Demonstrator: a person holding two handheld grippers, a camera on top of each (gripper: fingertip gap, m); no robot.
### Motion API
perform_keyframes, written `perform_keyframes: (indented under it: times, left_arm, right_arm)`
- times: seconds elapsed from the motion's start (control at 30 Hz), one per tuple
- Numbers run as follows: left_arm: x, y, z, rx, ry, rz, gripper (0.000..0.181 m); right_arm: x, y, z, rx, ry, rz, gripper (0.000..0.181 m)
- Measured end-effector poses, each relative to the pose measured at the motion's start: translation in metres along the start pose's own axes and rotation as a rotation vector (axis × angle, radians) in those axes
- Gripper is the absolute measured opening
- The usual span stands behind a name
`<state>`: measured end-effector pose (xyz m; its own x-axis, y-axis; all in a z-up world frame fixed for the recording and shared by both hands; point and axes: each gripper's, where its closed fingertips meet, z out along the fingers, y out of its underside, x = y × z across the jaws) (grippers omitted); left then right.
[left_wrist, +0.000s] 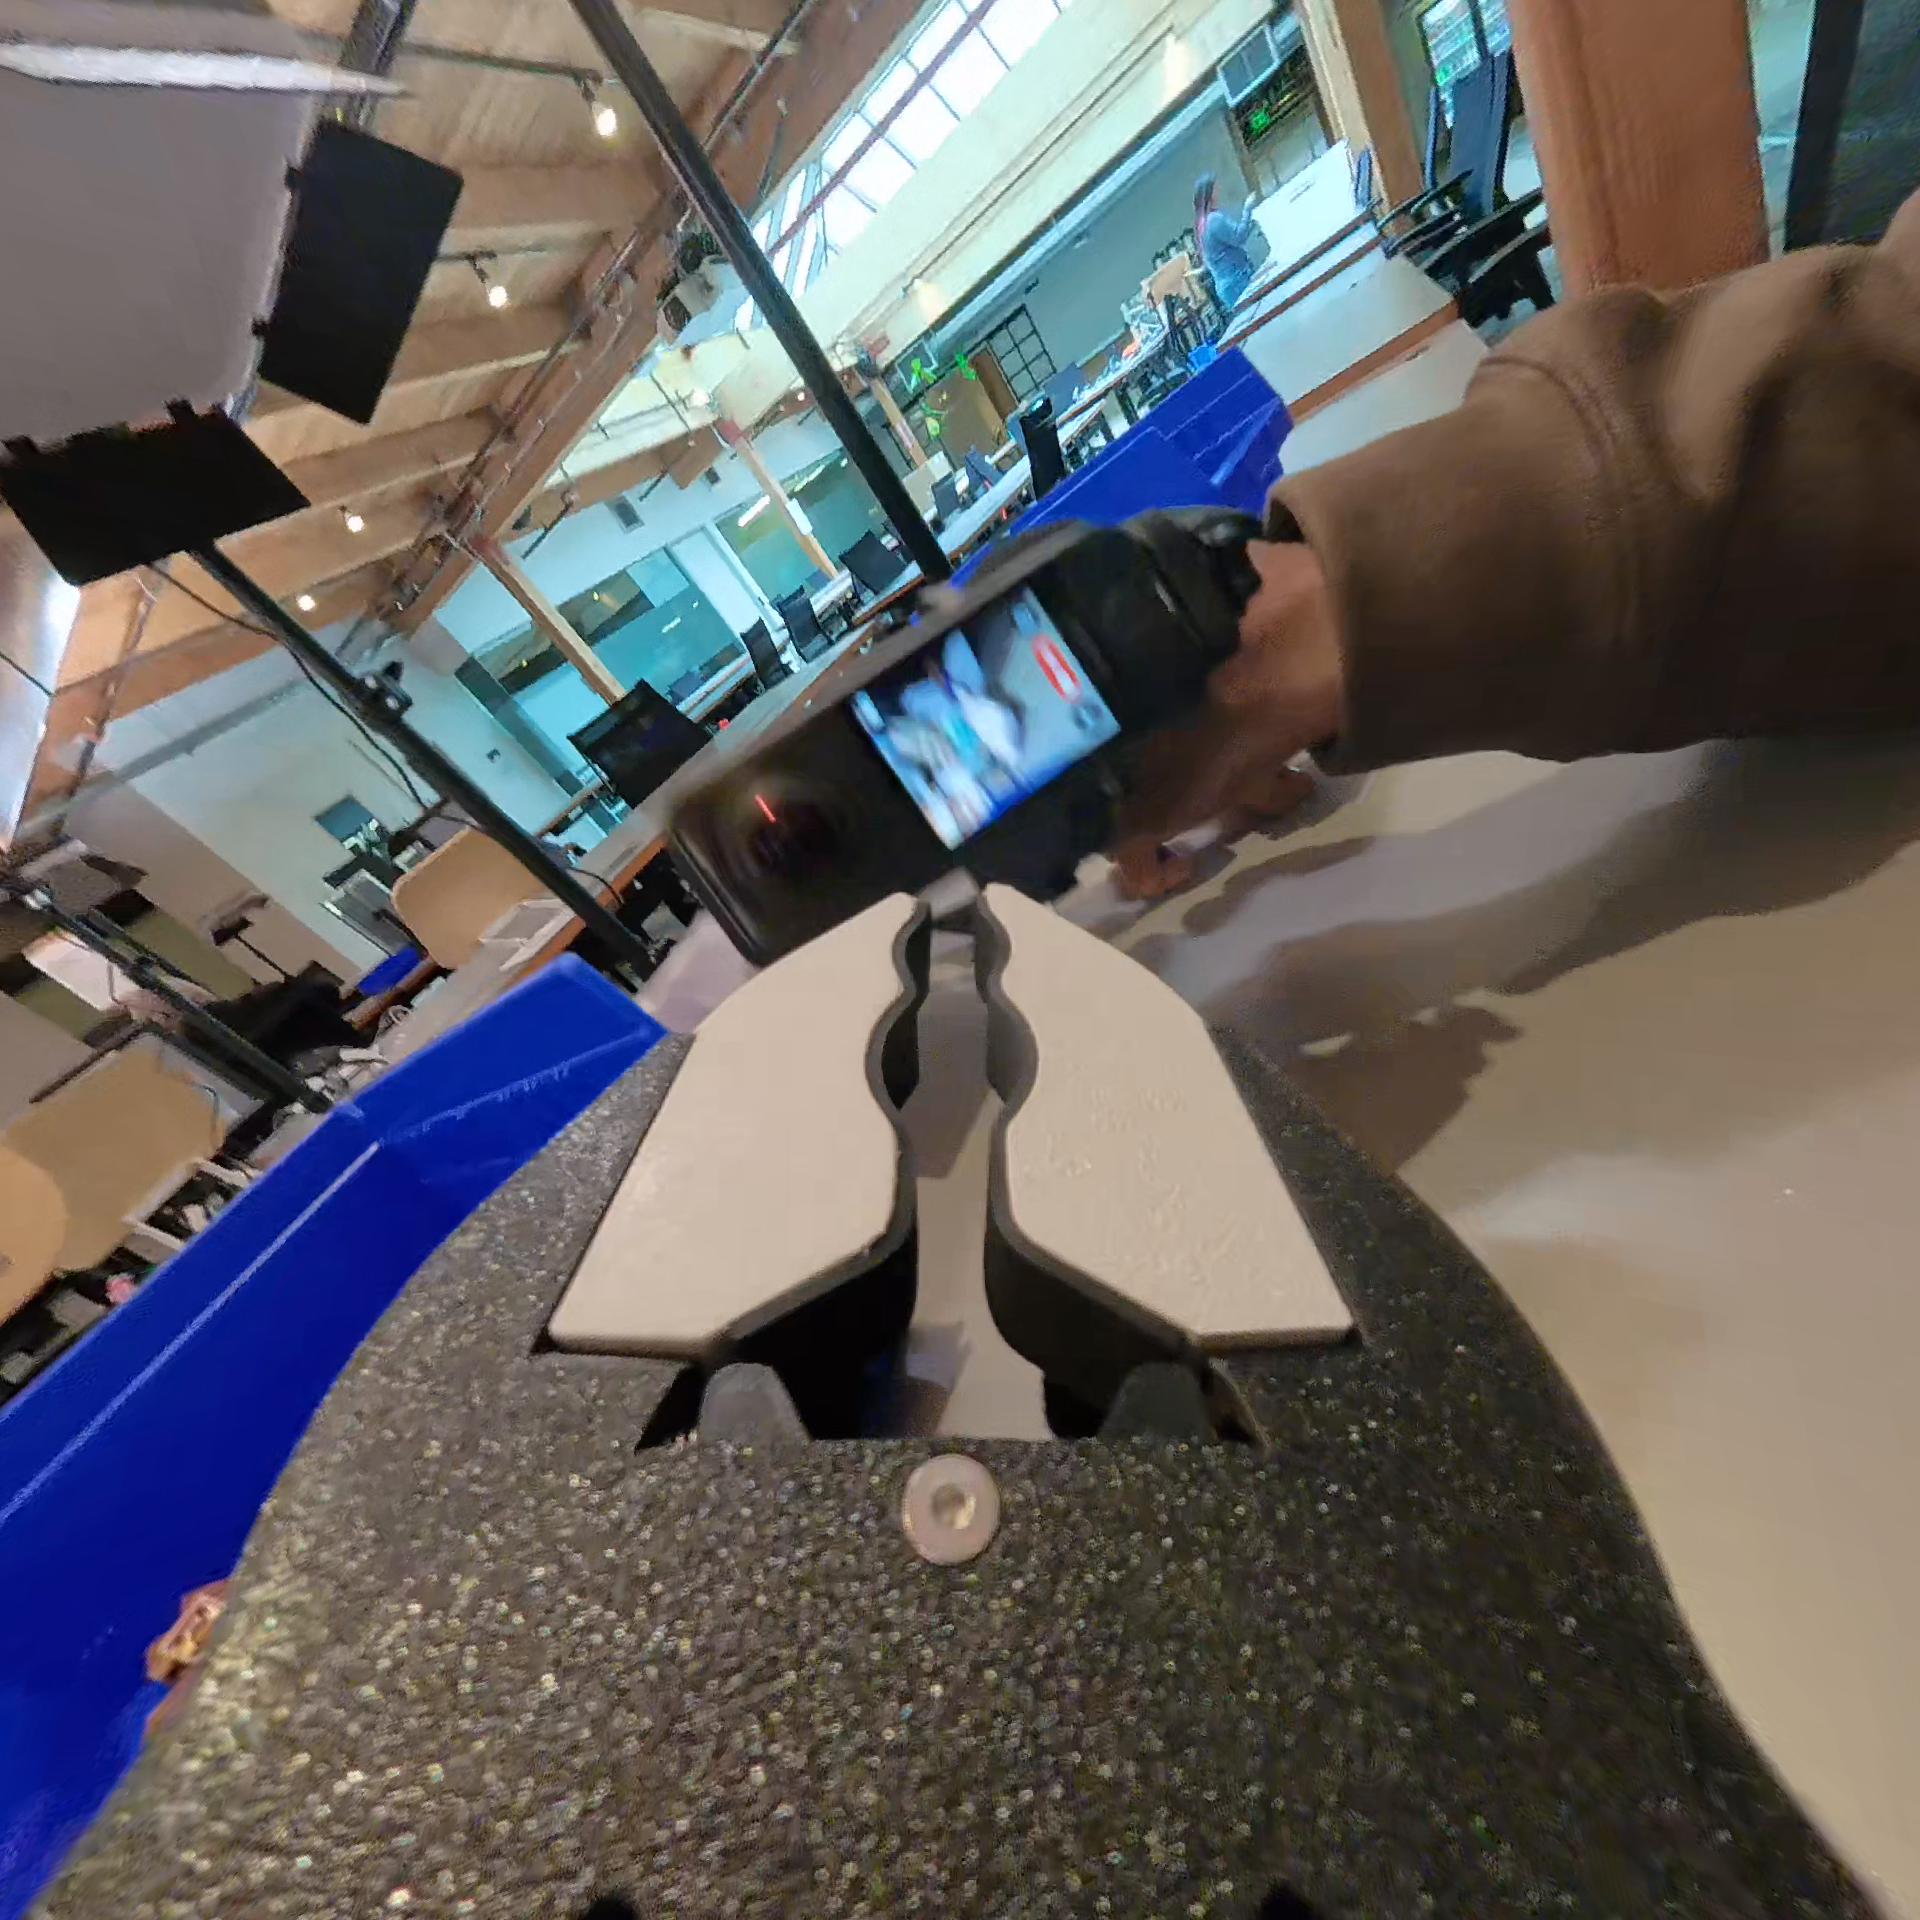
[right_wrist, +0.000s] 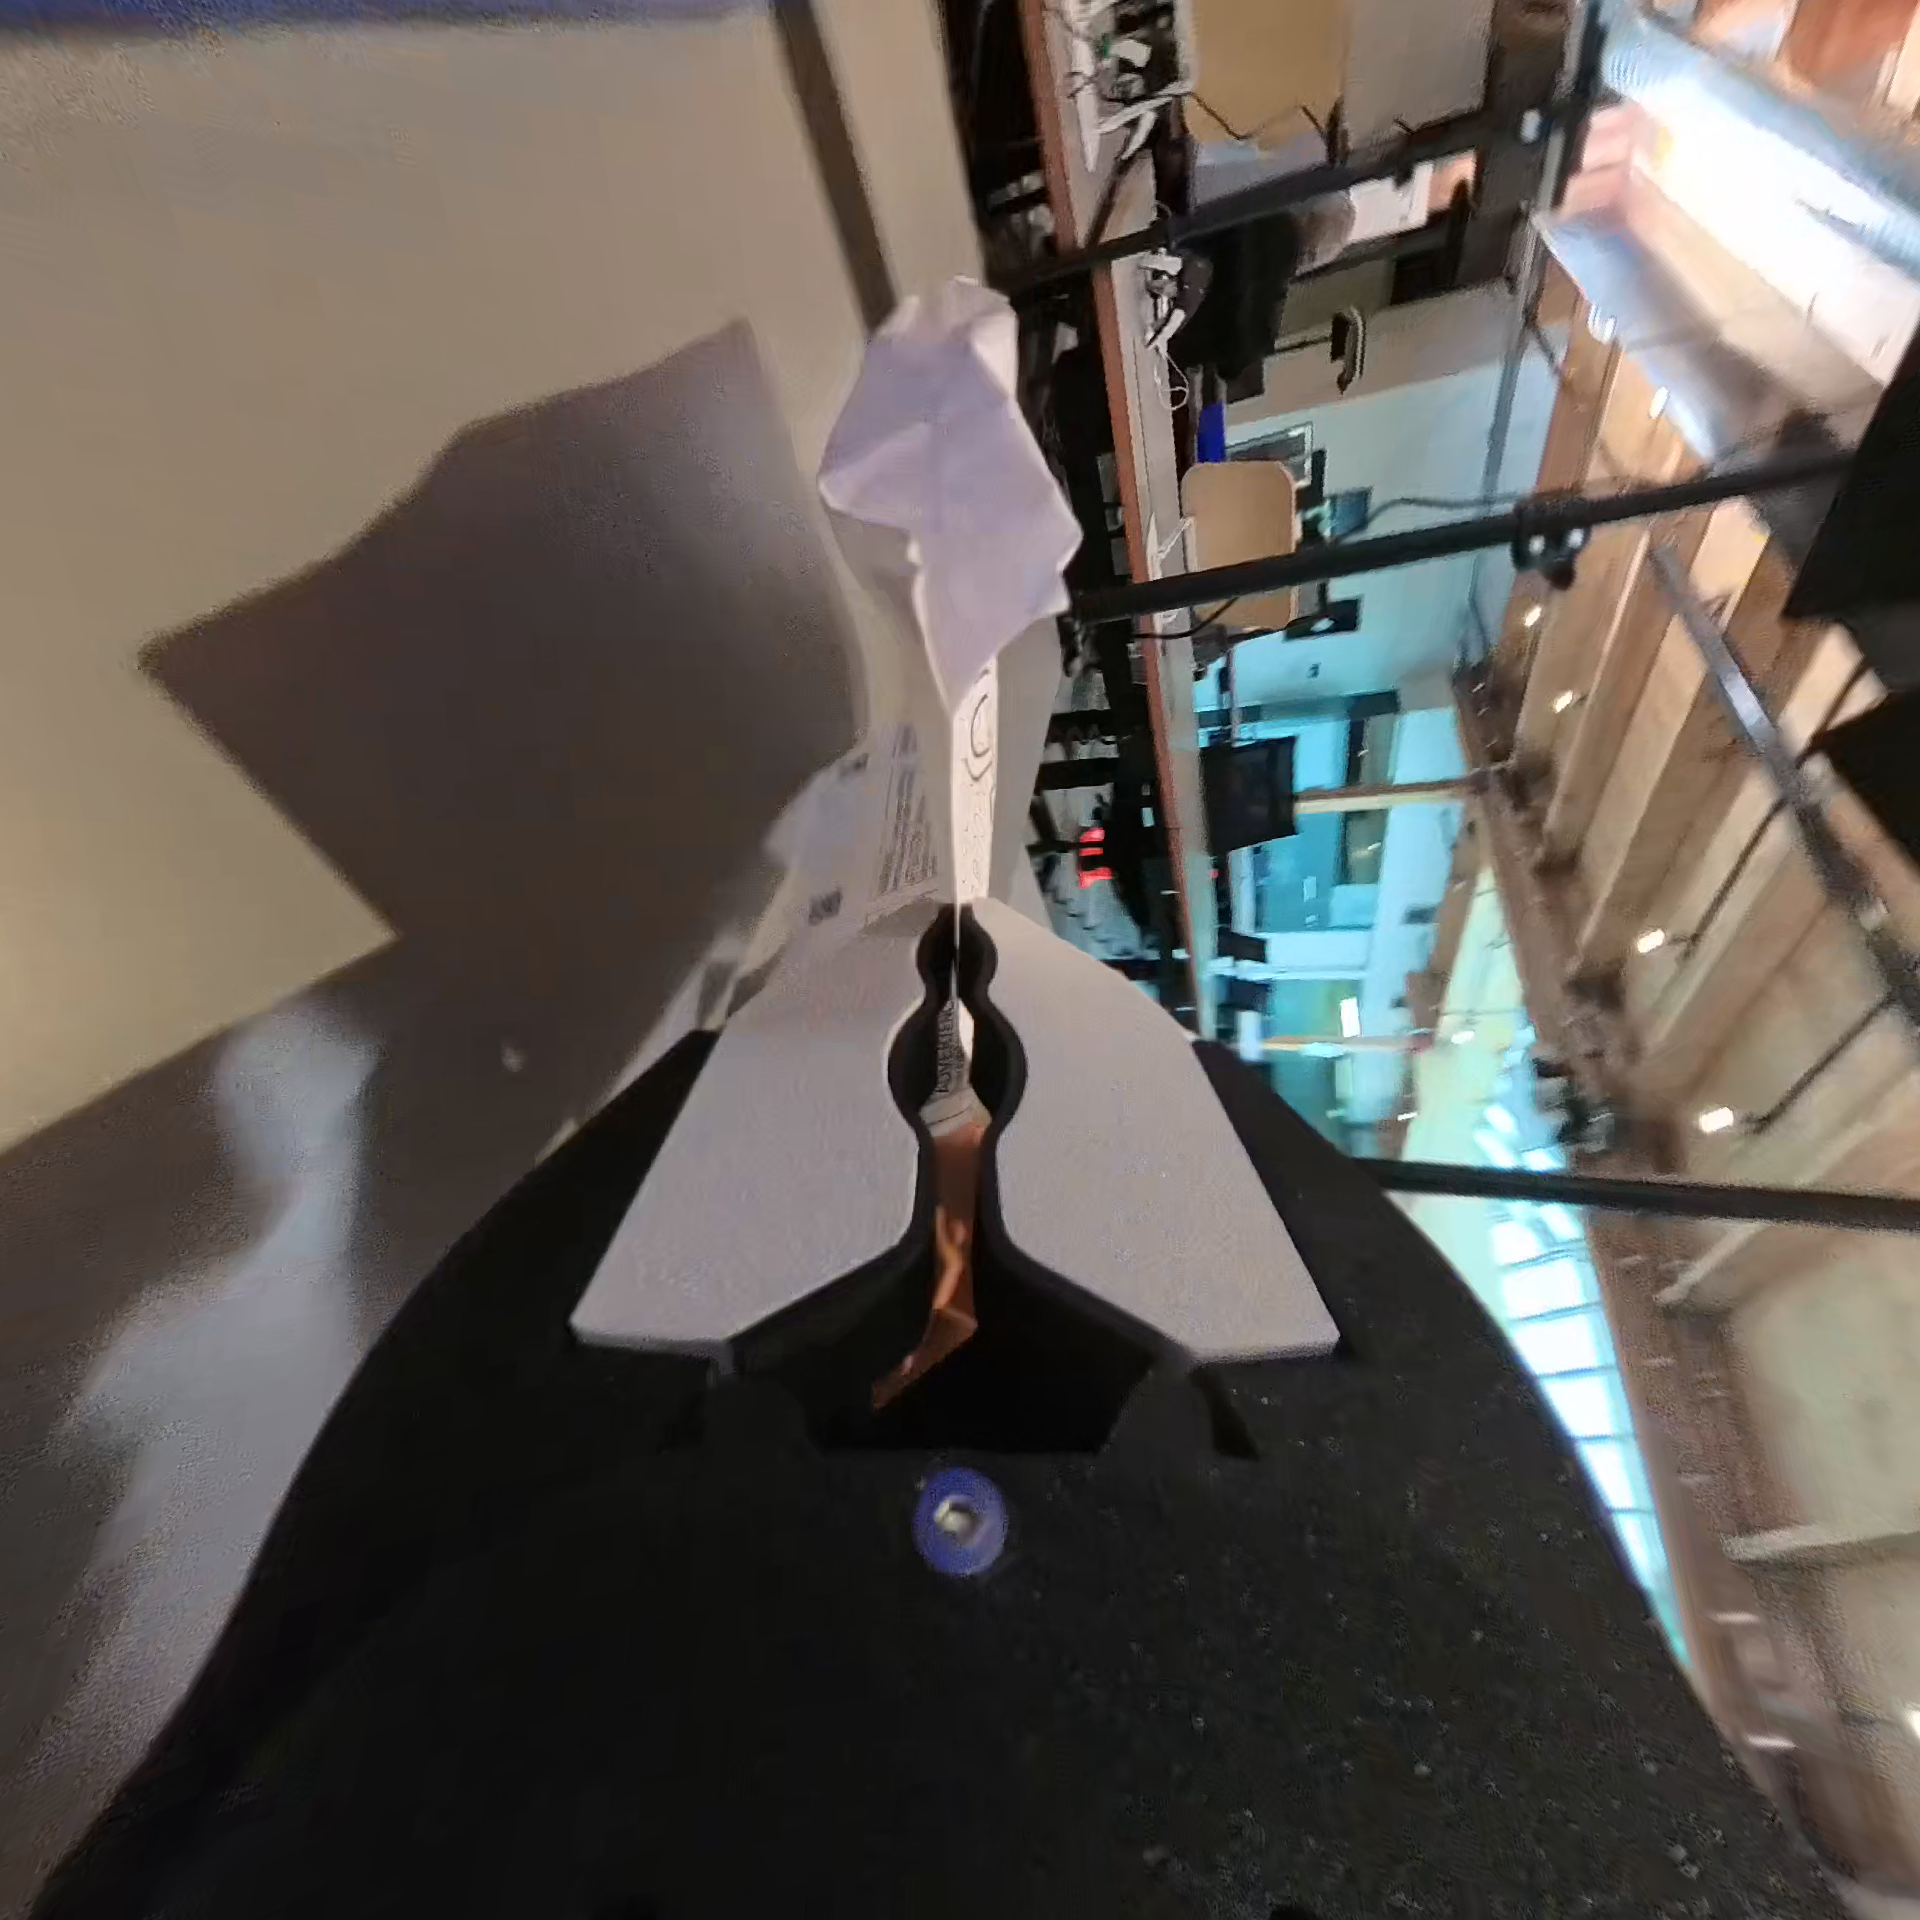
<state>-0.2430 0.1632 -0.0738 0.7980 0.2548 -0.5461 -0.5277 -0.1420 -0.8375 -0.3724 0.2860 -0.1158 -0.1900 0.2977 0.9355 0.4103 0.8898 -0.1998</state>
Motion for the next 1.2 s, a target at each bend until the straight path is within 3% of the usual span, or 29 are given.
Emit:
perform_keyframes:
  times: [0.23, 0.43, 0.6, 0.73, 0.9, 1.0, 1.1, 1.2]
  left_arm:
    - [-0.009, -0.004, -0.004, 0.03, -0.049, -0.023, 0.007]
    - [0.0, 0.002, -0.004, 0.008, -0.01, -0.011, 0.007]
    - [0.005, 0.006, -0.002, -0.017, 0.013, -0.007, 0.007]
    - [0.006, 0.006, -0.004, -0.022, 0.015, -0.019, 0.006]
    - [0.01, 0.007, -0.009, -0.026, 0.031, -0.02, 0.006]
    - [0.013, 0.006, -0.012, -0.026, 0.042, -0.012, 0.006]
    - [0.014, 0.007, -0.013, -0.028, 0.051, -0.009, 0.006]
    - [0.015, 0.008, -0.013, -0.026, 0.061, -0.016, 0.006]
  right_arm:
    - [0.076, -0.031, 0.006, 0.06, 0.068, 0.252, 0.0]
    - [0.124, -0.094, -0.018, 0.158, 0.103, 0.168, 0.0]
    - [0.106, -0.171, -0.054, 0.242, 0.101, 0.006, 0.0]
    - [0.076, -0.211, -0.062, 0.219, 0.067, -0.092, 0.0]
    - [0.006, -0.219, -0.037, 0.107, -0.185, -0.171, 0.0]
    - [-0.025, -0.219, -0.041, 0.147, -0.335, -0.172, 0.023]
    - [-0.019, -0.219, -0.061, 0.278, -0.438, -0.086, 0.029]
    - [0.025, -0.195, -0.067, 0.347, -0.46, 0.057, 0.029]
